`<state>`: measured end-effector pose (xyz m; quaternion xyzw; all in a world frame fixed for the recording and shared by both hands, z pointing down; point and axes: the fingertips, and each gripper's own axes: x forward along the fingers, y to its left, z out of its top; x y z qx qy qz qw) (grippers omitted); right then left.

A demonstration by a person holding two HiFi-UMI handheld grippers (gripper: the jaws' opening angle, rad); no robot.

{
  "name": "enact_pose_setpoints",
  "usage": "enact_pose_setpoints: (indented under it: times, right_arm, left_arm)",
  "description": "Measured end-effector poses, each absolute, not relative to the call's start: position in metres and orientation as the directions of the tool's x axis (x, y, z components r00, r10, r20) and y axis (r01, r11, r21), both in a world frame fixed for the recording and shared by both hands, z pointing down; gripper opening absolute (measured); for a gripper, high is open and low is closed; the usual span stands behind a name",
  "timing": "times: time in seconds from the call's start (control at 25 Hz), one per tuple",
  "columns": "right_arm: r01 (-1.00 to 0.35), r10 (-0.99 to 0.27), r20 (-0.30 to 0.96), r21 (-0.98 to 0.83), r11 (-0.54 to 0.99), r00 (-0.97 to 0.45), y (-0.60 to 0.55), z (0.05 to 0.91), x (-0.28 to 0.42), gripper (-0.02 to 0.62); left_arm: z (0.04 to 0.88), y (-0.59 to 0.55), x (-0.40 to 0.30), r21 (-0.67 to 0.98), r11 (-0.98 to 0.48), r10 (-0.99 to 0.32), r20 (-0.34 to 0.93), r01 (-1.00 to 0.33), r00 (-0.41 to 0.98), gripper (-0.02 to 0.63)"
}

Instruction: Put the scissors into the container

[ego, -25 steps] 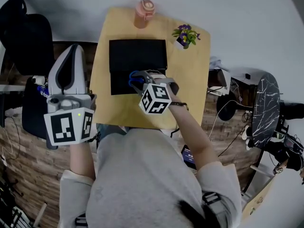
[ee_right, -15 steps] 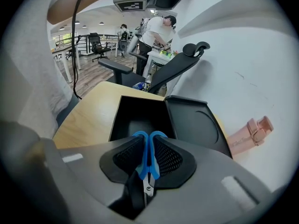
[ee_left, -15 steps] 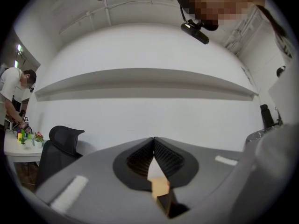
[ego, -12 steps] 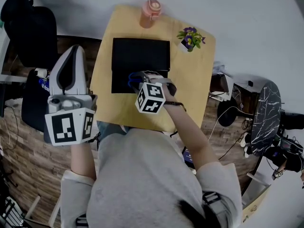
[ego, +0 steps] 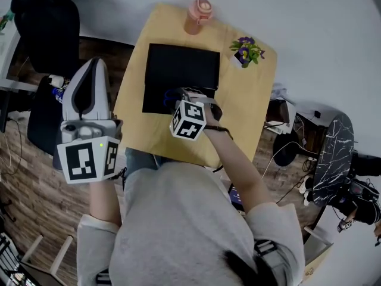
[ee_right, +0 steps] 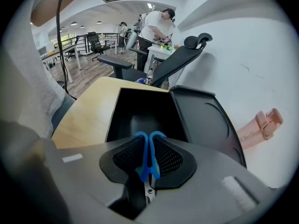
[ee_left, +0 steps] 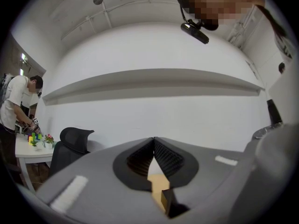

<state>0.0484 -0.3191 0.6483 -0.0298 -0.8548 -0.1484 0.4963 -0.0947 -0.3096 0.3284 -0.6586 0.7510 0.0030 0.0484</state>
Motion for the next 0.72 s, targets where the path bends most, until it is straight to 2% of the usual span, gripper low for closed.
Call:
enact_pose_setpoints:
  times: [0.44,0.64,0.72]
  right_arm:
    - [0.131,-0.116,0.85,0.211,0.969,-0.514,-0.323,0.644,0.042,0.075]
    - [-0.044,-0.178,0.793,0.188,0.981,-0.583,-0.33,0.613,0.041,0.072]
    - [-0.146,-0.224,0.757,0.169,0.975,-0.614,-0.334,0.598,0.042,0.016]
  left_arm:
    - [0.324,-0.298,-0.106,-0.074,0.132,-0.988,-0.087,-0.988,-0.126,0.058]
    - [0.315,-0.3,-0.11,-0.073,0.087,-0.992,-0.098,-0.994,-0.079,0.058]
    - [0.309,-0.302,-0.11,-0.077,0.061,-0.993,-0.107,-0.995,-0.052,0.058]
